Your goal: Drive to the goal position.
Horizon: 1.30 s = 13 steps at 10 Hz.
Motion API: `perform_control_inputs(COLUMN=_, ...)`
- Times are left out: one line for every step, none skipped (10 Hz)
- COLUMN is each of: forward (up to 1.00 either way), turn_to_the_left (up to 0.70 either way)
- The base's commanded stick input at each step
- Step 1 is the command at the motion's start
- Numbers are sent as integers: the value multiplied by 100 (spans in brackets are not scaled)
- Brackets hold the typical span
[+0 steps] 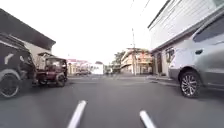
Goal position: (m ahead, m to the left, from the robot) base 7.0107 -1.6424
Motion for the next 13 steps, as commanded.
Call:
perform_control_inputs(forward=100, turn_to_the_left=0)
perform_control_inputs(forward=100, turn_to_the_left=0)
perform_control_inputs(forward=100, turn_to_the_left=0)
perform_control_inputs(forward=100, turn_to_the_left=0)
perform_control_inputs(forward=100, turn_to_the_left=0)
perform_control_inputs(forward=100, turn_to_the_left=-9)
perform_control_inputs(forward=100, turn_to_the_left=-35)
perform_control_inputs(forward=100, turn_to_the_left=-40)
perform_control_inputs(forward=100, turn_to_the_left=-38)
perform_control_inputs(forward=100, turn_to_the_left=0)
perform_control_inputs(forward=100, turn_to_the_left=0)
perform_control_inputs(forward=100, turn_to_the_left=0)
perform_control_inputs(forward=100, turn_to_the_left=0)
